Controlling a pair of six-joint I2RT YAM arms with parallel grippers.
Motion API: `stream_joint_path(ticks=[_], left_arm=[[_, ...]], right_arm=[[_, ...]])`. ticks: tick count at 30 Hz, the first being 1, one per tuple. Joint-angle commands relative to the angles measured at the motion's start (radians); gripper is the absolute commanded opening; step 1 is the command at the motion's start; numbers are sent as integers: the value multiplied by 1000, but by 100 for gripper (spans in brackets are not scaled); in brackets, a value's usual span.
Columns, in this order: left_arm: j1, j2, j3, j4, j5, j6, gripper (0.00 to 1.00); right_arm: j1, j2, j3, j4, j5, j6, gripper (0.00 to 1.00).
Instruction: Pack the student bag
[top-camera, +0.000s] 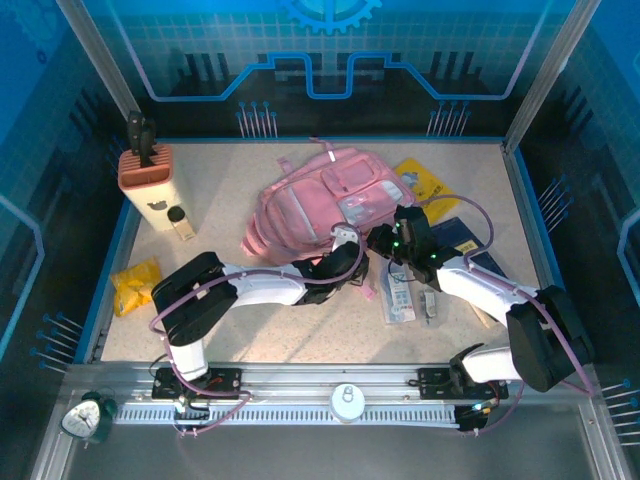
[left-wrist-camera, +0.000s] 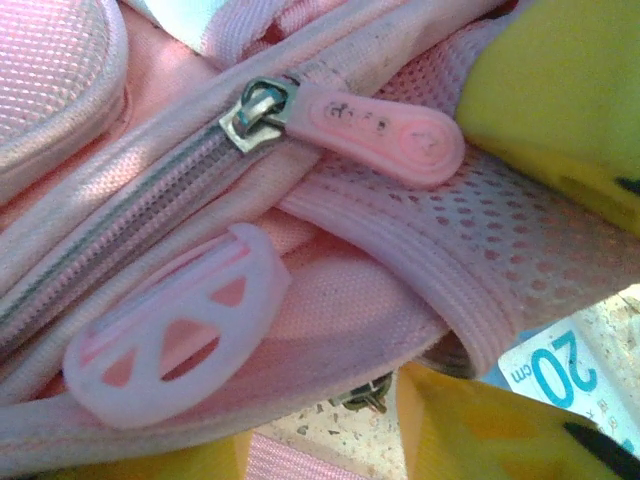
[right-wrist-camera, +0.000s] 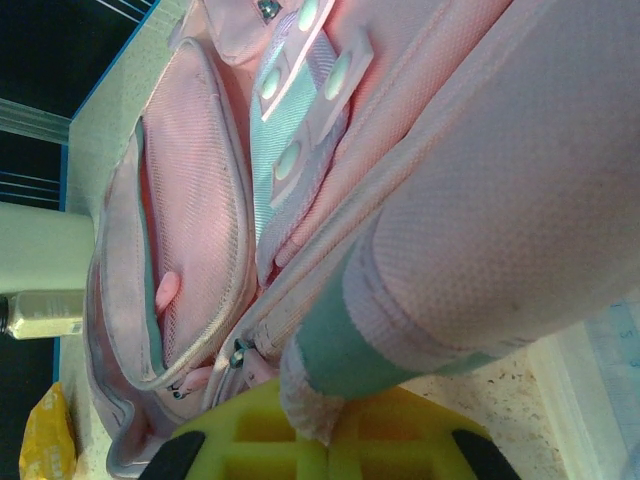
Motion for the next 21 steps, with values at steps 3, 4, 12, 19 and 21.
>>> stream_joint_path(ticks=[3, 4, 12, 19, 21], left_arm=[[6, 6, 25, 96, -55, 29, 30], [6, 1, 25, 96, -50, 34, 27], [6, -48, -6, 87, -24, 54, 2], [13, -105, -35, -12, -23, 3, 0], [14, -124, -59, -31, -22, -11, 0]], right_arm=[[21, -23, -3, 62, -60, -1, 0], [20, -24, -3, 61, -55, -2, 0], [16, -26, 7, 53, -50, -15, 0], [1, -28, 37, 21, -52, -36, 0], [-7, -31, 44, 12, -58, -44, 0]])
